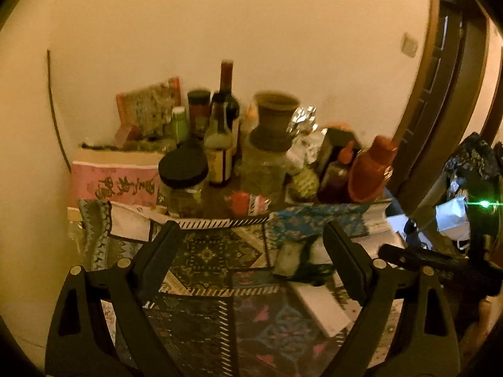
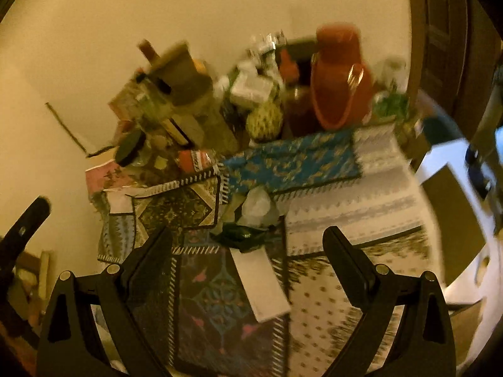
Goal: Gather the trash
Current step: 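Grasp the clear plastic bag with the right gripper while the left grasps the white card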
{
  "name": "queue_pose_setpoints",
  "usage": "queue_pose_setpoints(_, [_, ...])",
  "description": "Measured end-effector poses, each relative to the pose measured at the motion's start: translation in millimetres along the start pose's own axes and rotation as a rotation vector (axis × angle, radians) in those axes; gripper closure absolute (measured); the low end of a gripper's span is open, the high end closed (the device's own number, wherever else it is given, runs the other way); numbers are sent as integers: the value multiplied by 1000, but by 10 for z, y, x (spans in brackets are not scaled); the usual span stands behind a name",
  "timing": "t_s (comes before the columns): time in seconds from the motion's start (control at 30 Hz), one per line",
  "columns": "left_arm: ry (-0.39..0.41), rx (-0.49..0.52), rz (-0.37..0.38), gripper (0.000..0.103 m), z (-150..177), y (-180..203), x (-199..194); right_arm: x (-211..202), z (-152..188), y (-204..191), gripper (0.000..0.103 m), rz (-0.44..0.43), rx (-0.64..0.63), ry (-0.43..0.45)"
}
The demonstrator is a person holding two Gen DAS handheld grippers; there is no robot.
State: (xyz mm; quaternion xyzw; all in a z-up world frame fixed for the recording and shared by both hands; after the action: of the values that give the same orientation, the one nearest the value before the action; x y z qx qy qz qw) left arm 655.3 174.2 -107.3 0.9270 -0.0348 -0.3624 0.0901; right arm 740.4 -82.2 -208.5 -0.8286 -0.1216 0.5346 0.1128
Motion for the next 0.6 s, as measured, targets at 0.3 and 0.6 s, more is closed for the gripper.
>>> queue_pose_setpoints(0.3, [-174,-47,15,11,264,-393,749,1195,-77,51,9,-17,136,-210])
queue_pose_setpoints(0.6, [-321,-107,65,11,565,-403,1212,1663,-118,32,56,-3,127,-288])
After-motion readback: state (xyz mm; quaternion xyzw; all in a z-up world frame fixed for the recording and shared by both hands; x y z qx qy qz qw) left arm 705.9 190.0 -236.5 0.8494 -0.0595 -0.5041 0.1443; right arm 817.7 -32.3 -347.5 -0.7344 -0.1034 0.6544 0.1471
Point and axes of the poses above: each gripper's, at about its wrist camera, not at the fingertips, and x roughly the way its jaws point, y to its right, z to its underside, the point moved 1 cm from there along x, roughly the way its jaws point, and after that the axes turned 10 degrees about z, right-handed, at the moved point
